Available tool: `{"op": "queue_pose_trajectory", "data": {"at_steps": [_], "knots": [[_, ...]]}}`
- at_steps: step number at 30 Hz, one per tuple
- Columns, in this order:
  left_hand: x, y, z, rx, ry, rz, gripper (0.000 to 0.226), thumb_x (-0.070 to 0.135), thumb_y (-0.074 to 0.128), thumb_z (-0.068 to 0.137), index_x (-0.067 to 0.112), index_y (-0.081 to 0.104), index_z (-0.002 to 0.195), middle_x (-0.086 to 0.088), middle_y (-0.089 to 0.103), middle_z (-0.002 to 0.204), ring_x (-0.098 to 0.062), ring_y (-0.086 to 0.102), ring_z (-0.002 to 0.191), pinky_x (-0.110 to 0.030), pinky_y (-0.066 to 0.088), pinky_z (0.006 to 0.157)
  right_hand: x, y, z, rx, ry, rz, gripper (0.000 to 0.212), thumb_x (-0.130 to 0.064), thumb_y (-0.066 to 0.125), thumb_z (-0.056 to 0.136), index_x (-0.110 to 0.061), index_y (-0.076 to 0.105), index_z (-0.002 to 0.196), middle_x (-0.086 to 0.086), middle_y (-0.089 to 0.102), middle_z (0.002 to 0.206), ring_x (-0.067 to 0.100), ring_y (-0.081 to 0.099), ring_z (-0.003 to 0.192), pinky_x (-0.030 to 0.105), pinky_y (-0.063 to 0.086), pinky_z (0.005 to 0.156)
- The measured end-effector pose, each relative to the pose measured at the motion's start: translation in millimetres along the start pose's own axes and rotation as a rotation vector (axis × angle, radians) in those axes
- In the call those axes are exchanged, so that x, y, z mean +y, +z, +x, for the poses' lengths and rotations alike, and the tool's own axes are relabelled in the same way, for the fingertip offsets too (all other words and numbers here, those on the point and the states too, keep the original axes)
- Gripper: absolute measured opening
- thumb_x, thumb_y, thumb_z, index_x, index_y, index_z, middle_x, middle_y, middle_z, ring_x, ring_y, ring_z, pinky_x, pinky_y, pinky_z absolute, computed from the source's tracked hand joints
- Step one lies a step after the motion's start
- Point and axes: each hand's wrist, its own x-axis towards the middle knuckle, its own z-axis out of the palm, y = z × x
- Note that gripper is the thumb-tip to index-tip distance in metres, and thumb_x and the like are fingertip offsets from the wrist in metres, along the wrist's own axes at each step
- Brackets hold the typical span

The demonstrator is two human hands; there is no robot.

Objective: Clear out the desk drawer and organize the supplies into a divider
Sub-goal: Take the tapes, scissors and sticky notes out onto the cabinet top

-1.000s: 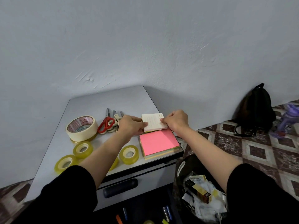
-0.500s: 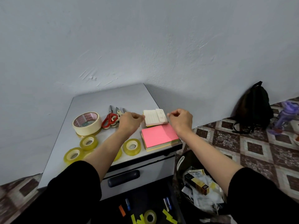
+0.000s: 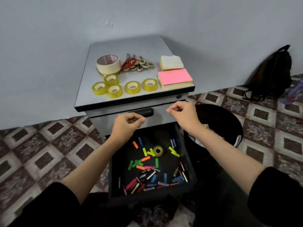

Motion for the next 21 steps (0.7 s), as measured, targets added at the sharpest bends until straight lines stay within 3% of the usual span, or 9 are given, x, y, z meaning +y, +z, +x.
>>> {"op": "queue_pose_trajectory", "data": {"at_steps": [2,6,9,11,14,17,21], "knots": [[-31,1,-25,-0.027,-0.085,0.026,0.020,0.011,0.068,0.083,0.025,0.066,0.070,0.013,0.064,0.061,0.005,0.055,0.054,-0.013,0.045,0.060,15,13,-16,-0.045,0.033,-0.016,0.018,-0.004,0.068,0.081,-0.013,0.065,0.067,-0.009,0.054,0.056,-0.001,0.049,0.048,0.009,0.037,0.053],[-84,-3,-56,-0.045,-0.239,0.091,0.014,0.015,0.069,0.084,0.023,0.067,0.072,-0.002,0.066,0.069,-0.010,0.056,0.062,-0.028,0.046,0.065,48,37,-38,-0.128,0.092,-0.061,0.019,-0.007,0.069,0.081,-0.016,0.064,0.065,-0.003,0.057,0.059,0.007,0.052,0.056,0.021,0.042,0.061],[-111,-9,-66,-0.046,-0.324,0.096,0.017,0.014,0.068,0.084,0.025,0.066,0.070,-0.003,0.066,0.071,-0.012,0.058,0.065,-0.031,0.048,0.070,69,50,-46,-0.198,0.144,-0.117,0.018,-0.005,0.066,0.083,-0.015,0.067,0.068,-0.014,0.056,0.052,-0.001,0.052,0.047,0.011,0.039,0.054],[-127,-11,-67,-0.049,-0.357,0.102,0.019,0.013,0.068,0.084,0.026,0.066,0.070,-0.001,0.067,0.072,-0.011,0.059,0.065,-0.030,0.049,0.070,81,59,-45,-0.246,0.170,-0.154,0.020,-0.003,0.063,0.085,-0.015,0.067,0.070,-0.015,0.055,0.047,-0.006,0.051,0.043,0.006,0.036,0.049],[-147,-7,-64,-0.074,-0.404,0.126,0.017,0.012,0.067,0.084,0.024,0.066,0.073,0.003,0.066,0.072,-0.009,0.059,0.065,-0.024,0.049,0.069,92,70,-41,-0.342,0.214,-0.222,0.014,-0.002,0.059,0.089,-0.006,0.069,0.081,-0.006,0.055,0.058,-0.009,0.050,0.039,0.004,0.037,0.045],[-164,1,-59,-0.128,-0.447,0.148,0.015,0.011,0.066,0.085,0.022,0.067,0.075,0.003,0.067,0.073,-0.008,0.061,0.066,-0.024,0.051,0.070,102,80,-33,-0.398,0.240,-0.305,0.013,-0.002,0.059,0.088,-0.009,0.068,0.082,-0.008,0.055,0.063,-0.002,0.052,0.045,0.001,0.037,0.045],[-182,13,-46,-0.195,-0.457,0.198,0.007,0.013,0.066,0.085,0.017,0.069,0.081,0.002,0.066,0.079,-0.008,0.061,0.070,-0.025,0.052,0.075,116,92,-22,-0.456,0.273,-0.390,0.012,-0.002,0.060,0.086,-0.007,0.069,0.081,-0.010,0.054,0.061,-0.010,0.053,0.046,0.002,0.040,0.048]]}}
